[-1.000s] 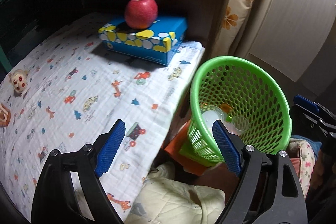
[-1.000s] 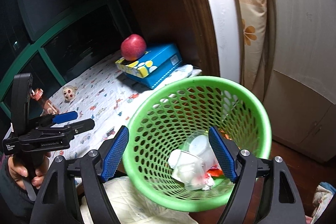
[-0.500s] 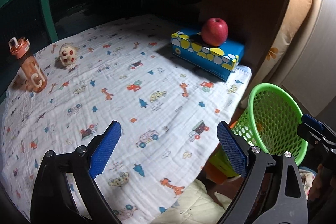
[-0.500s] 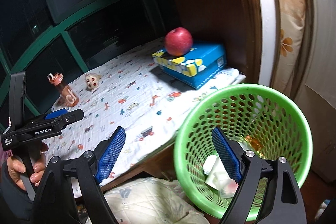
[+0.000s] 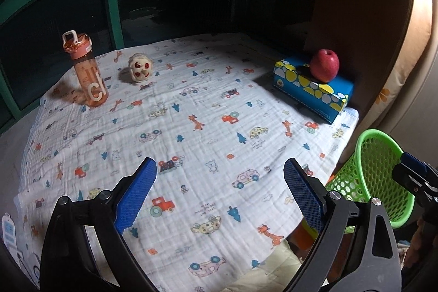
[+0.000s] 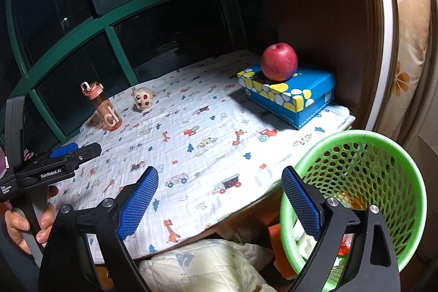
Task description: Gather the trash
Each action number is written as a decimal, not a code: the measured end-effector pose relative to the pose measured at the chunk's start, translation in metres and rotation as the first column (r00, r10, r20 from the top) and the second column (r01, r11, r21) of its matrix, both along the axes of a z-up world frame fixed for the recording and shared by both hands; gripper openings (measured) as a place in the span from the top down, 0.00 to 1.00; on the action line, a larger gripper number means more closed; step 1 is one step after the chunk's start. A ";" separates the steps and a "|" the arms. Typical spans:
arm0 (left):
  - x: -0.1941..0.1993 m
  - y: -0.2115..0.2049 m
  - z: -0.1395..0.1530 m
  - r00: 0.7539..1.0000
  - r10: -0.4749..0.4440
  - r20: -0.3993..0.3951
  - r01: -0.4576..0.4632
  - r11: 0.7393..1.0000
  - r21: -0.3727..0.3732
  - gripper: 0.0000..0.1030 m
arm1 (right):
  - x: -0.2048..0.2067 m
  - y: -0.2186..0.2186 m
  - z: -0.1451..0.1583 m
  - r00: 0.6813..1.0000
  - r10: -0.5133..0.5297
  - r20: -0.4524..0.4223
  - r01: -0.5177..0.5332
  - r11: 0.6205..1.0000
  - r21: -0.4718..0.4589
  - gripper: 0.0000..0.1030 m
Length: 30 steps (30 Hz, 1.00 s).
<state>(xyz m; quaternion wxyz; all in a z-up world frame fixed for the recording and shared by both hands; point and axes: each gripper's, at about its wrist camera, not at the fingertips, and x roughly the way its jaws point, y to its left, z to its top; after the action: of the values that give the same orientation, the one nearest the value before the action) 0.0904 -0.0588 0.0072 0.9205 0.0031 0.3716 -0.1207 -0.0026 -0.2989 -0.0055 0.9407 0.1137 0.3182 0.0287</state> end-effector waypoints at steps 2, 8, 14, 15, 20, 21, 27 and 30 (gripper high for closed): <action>-0.002 0.007 0.000 1.000 0.024 0.005 -0.024 1.000 -0.003 0.10 | 0.002 0.007 0.001 1.000 0.005 0.003 -0.005 1.000 -0.012 0.13; -0.010 0.024 0.001 0.996 0.085 0.022 -0.084 0.996 -0.016 0.08 | 0.002 0.019 0.002 1.000 0.014 0.013 -0.014 0.999 -0.042 0.12; -0.017 0.036 0.001 0.990 0.130 0.045 -0.130 0.991 -0.010 0.06 | 0.001 0.022 0.003 1.000 0.011 0.015 -0.010 0.999 -0.037 0.12; -0.018 0.037 0.001 0.989 0.138 0.049 -0.138 0.990 -0.004 0.06 | 0.001 0.023 0.003 1.000 0.006 0.017 -0.006 0.999 -0.040 0.12; -0.021 0.041 0.000 0.984 0.167 0.063 -0.168 0.985 0.021 0.06 | 0.001 0.026 0.004 1.000 -0.002 0.024 0.003 0.999 -0.045 0.12; -0.022 0.041 0.000 0.984 0.169 0.064 -0.171 0.985 0.019 0.06 | 0.001 0.027 0.004 1.000 -0.003 0.025 0.004 0.999 -0.049 0.12; -0.026 0.042 0.005 0.981 0.178 0.077 -0.180 0.984 0.017 0.06 | -0.003 0.029 0.006 0.999 -0.007 0.032 0.008 0.999 -0.053 0.12; -0.027 0.040 0.005 0.981 0.177 0.083 -0.179 0.983 0.026 0.06 | -0.005 0.029 0.007 0.999 -0.016 0.037 0.018 0.998 -0.058 0.11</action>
<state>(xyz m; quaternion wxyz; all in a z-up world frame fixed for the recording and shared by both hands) 0.0633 -0.0189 0.0117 0.9416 -0.0100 0.3352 -0.0316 -0.0073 -0.2698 0.0016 0.9495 0.0884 0.3008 0.0135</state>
